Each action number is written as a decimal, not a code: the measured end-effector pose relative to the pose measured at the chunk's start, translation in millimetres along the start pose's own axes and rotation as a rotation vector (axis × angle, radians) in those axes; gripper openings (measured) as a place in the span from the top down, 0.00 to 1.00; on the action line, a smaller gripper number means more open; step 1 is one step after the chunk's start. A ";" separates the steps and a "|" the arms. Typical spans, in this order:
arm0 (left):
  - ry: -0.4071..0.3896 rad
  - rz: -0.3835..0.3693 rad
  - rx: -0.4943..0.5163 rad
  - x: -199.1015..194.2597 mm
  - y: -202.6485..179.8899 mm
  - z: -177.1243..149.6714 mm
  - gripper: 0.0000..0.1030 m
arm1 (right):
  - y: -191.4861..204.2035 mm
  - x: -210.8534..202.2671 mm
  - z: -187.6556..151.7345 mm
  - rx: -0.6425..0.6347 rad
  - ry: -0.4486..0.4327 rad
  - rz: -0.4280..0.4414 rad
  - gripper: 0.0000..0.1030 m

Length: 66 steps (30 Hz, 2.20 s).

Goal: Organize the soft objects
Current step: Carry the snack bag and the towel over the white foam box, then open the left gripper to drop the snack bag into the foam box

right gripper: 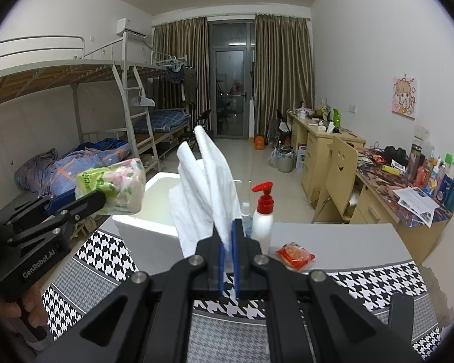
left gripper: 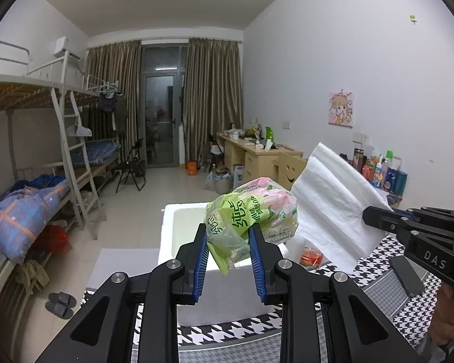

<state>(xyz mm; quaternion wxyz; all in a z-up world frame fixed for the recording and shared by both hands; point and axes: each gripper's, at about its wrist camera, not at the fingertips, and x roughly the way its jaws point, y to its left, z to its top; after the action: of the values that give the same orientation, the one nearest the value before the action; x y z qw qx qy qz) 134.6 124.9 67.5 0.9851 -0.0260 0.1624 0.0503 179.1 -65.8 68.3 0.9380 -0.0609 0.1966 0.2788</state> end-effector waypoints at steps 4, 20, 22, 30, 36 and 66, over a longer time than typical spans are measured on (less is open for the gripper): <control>-0.001 0.011 -0.007 5.1 2.5 4.6 0.73 | 2.2 1.5 5.3 -0.001 -0.013 -0.010 0.93; 0.018 0.030 0.000 21.8 1.7 9.0 0.73 | 3.8 20.9 16.6 0.011 0.005 -0.036 0.93; 0.025 0.033 0.002 25.8 1.2 11.1 0.73 | 4.8 22.6 18.0 0.006 0.004 -0.039 0.93; 0.054 0.047 0.002 42.2 4.1 16.6 0.73 | 8.0 32.5 24.7 0.007 0.017 -0.047 0.93; 0.078 0.056 -0.007 54.3 6.9 17.5 0.73 | 11.8 41.6 28.4 0.003 0.030 -0.046 0.93; 0.172 0.069 -0.029 109.9 31.6 12.4 0.22 | 14.0 65.7 41.9 0.004 0.051 -0.068 0.93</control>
<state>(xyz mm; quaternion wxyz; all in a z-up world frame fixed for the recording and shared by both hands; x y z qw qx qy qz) 238.7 167.1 42.7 0.9647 -0.0391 0.2464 0.0841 235.9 -11.9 80.1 0.9417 -0.0726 0.2191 0.2447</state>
